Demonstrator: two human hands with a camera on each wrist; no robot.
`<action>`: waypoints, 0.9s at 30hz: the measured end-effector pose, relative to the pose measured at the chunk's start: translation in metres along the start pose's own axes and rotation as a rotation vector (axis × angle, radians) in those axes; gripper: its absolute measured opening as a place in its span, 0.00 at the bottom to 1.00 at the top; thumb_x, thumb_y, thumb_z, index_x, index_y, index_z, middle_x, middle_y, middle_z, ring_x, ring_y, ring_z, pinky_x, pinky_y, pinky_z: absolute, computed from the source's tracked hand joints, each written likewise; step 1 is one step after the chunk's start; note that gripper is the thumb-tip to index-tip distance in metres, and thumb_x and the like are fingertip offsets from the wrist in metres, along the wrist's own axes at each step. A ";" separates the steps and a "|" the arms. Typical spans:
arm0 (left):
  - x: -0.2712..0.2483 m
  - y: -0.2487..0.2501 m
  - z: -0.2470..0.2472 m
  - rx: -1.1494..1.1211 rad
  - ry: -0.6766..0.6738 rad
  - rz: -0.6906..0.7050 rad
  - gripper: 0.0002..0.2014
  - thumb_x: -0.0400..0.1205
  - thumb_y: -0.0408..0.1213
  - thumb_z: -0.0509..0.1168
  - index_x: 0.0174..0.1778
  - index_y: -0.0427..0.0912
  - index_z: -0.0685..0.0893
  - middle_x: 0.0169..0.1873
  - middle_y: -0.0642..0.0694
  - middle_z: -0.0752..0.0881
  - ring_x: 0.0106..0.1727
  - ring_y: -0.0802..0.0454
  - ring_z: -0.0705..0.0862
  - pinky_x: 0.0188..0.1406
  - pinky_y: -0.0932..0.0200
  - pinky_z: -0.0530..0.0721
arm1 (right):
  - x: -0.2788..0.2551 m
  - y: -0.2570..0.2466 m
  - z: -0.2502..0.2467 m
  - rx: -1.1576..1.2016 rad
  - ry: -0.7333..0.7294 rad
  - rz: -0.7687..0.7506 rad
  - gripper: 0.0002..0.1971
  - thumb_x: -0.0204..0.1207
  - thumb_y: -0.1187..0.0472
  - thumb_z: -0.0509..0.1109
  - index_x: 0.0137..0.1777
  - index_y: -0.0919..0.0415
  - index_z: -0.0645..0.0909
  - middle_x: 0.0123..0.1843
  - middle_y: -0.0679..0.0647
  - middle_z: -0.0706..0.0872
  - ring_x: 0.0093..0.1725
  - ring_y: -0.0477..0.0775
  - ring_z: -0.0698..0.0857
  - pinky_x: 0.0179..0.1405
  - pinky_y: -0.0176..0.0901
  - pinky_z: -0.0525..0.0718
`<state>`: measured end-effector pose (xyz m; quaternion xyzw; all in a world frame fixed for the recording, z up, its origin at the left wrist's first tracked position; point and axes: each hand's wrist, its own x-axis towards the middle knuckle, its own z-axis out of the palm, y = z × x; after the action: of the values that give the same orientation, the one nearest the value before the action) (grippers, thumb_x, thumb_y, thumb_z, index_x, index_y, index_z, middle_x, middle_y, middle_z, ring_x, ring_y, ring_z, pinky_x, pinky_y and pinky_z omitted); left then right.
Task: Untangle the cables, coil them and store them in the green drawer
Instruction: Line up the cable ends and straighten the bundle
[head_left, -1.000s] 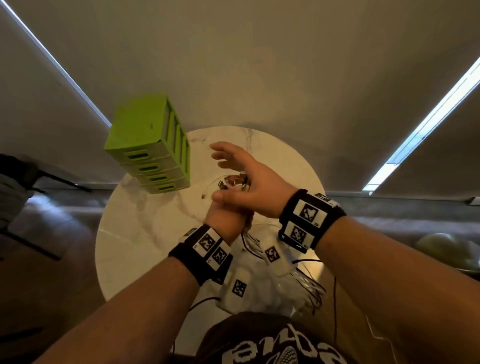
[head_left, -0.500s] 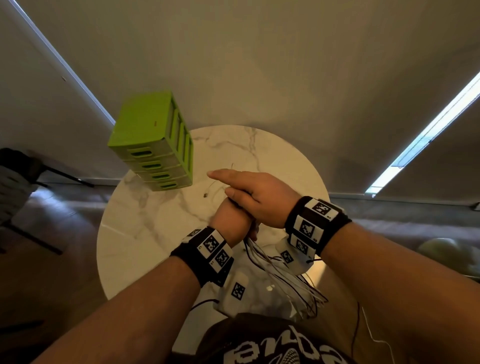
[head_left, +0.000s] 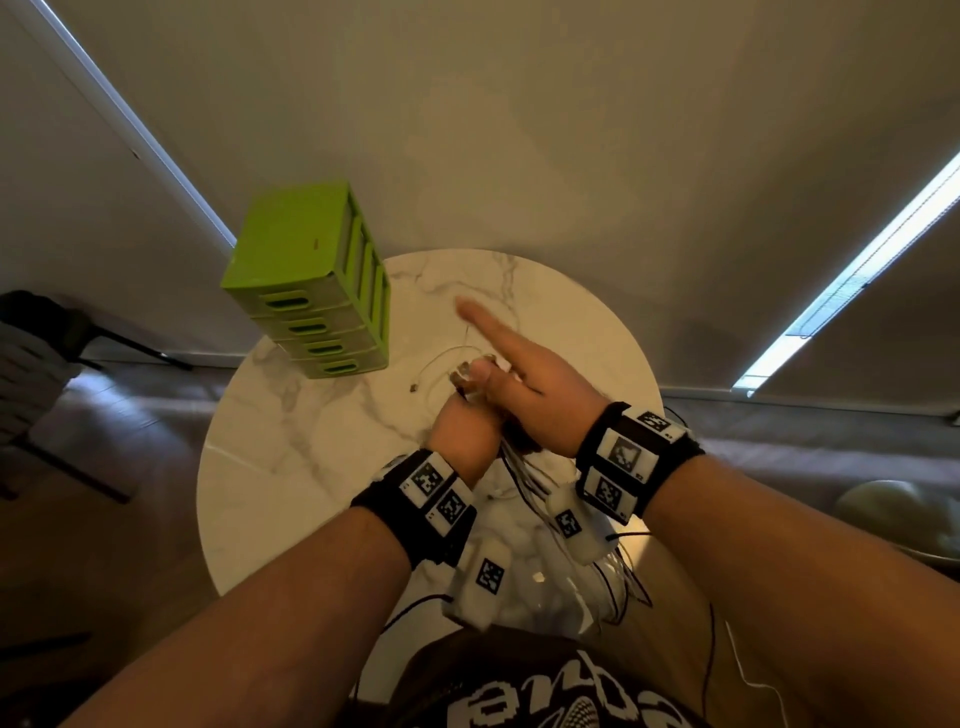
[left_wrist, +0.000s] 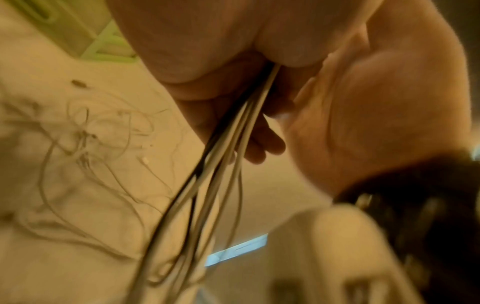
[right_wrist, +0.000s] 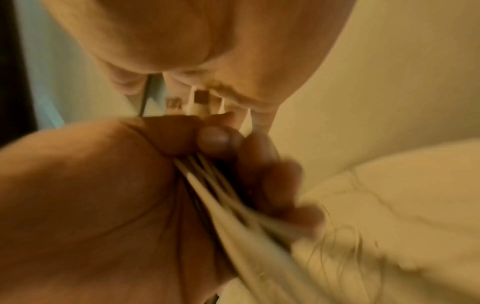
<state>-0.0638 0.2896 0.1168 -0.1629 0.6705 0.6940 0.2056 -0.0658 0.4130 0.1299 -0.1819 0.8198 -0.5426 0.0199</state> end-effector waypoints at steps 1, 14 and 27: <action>0.005 -0.001 -0.003 -0.074 -0.016 -0.043 0.22 0.83 0.45 0.65 0.70 0.37 0.83 0.61 0.45 0.91 0.58 0.46 0.91 0.63 0.45 0.88 | -0.004 0.004 0.003 0.149 0.067 0.050 0.33 0.87 0.45 0.62 0.88 0.35 0.52 0.88 0.40 0.63 0.85 0.40 0.65 0.84 0.44 0.65; -0.001 0.010 -0.039 -0.517 -0.175 -0.104 0.26 0.91 0.45 0.57 0.24 0.43 0.68 0.24 0.38 0.79 0.40 0.35 0.87 0.58 0.41 0.84 | -0.056 0.099 0.013 -0.501 -0.250 0.686 0.15 0.87 0.46 0.62 0.43 0.49 0.84 0.40 0.51 0.85 0.45 0.57 0.86 0.41 0.45 0.77; -0.003 -0.002 -0.122 -0.728 -0.062 0.020 0.11 0.65 0.31 0.62 0.30 0.47 0.65 0.24 0.52 0.54 0.23 0.52 0.57 0.31 0.57 0.70 | -0.060 0.123 0.031 -0.489 -0.210 0.787 0.17 0.85 0.42 0.65 0.47 0.52 0.88 0.43 0.53 0.89 0.46 0.58 0.87 0.44 0.45 0.79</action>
<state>-0.0666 0.1676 0.1106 -0.1979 0.3747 0.8937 0.1476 -0.0363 0.4470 -0.0031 0.0893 0.9238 -0.2636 0.2631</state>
